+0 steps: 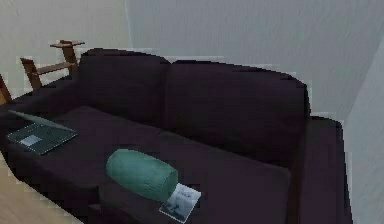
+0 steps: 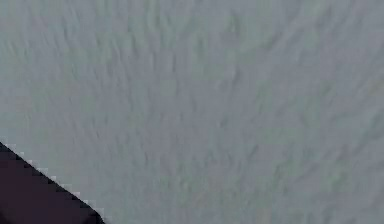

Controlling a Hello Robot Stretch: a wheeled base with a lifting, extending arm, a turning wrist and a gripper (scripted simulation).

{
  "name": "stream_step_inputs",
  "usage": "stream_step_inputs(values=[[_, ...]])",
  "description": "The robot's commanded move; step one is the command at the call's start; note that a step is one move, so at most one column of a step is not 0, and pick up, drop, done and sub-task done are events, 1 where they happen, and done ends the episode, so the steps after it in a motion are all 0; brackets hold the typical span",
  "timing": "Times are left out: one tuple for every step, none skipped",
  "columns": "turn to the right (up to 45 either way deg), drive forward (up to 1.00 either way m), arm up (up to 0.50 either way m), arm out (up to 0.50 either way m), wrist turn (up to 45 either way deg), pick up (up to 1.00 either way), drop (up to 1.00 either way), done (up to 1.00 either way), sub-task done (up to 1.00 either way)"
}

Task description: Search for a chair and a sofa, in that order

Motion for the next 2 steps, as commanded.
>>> stream_step_inputs(values=[[-15.0,0.0,0.0,0.0,0.0,0.0,0.0,0.0,0.0],[0.0,0.0,0.0,0.0,0.0,0.0,0.0,1.0,0.0]])
